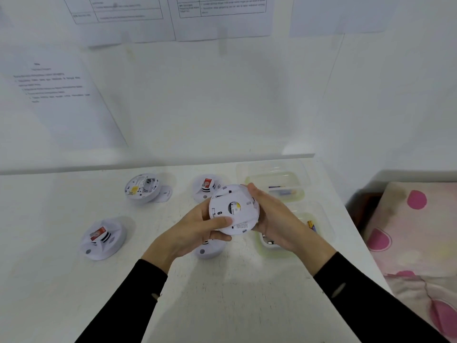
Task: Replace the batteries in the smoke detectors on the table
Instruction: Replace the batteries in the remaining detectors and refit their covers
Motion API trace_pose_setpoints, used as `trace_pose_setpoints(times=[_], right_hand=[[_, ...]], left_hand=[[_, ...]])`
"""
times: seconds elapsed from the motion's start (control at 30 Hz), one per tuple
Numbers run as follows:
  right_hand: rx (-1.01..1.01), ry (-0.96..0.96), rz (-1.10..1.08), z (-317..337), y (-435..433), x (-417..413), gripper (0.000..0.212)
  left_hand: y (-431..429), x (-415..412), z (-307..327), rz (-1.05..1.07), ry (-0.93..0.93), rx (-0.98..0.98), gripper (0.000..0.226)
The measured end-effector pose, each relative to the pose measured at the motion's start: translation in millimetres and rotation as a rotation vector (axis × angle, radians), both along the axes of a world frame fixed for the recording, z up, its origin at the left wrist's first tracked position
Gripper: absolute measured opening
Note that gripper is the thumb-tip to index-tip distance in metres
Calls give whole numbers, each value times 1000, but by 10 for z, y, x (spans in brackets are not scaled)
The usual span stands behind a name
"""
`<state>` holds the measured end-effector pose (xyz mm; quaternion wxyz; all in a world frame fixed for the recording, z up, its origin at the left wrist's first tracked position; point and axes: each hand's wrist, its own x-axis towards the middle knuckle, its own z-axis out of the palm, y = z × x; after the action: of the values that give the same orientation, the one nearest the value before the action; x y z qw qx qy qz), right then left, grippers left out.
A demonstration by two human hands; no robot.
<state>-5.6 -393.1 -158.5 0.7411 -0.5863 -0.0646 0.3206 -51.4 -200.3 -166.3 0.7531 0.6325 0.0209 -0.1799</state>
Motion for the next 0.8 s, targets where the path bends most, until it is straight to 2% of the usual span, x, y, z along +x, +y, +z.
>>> trace_pose_setpoints(times=[0.1,0.17,0.3,0.47,0.63,0.7,0.8], right_hand=[[65,95,-126,-33,67,-35,46],[128,139,-204,-55,109,-53,41],[244,218,-289,-47,157,-40,34],[248,184,-349,-47,265,-64,32],[315,175,-438,-147,464,-151,37],[349,211,-494,-149,544,-213,32],[400,225,-496,-143,698,-326,30]], left_hand=[[-39,-15,-21,37,-31,131,63],[-94,-48,-50,115,-44,139,64],[-218,-112,-146,204,-147,63,57],[-389,-174,-242,389,-185,-86,39],[-572,-195,-238,617,-108,-147,39],[-540,-212,-242,696,-53,-179,39],[-409,-270,-236,714,3,-220,40]])
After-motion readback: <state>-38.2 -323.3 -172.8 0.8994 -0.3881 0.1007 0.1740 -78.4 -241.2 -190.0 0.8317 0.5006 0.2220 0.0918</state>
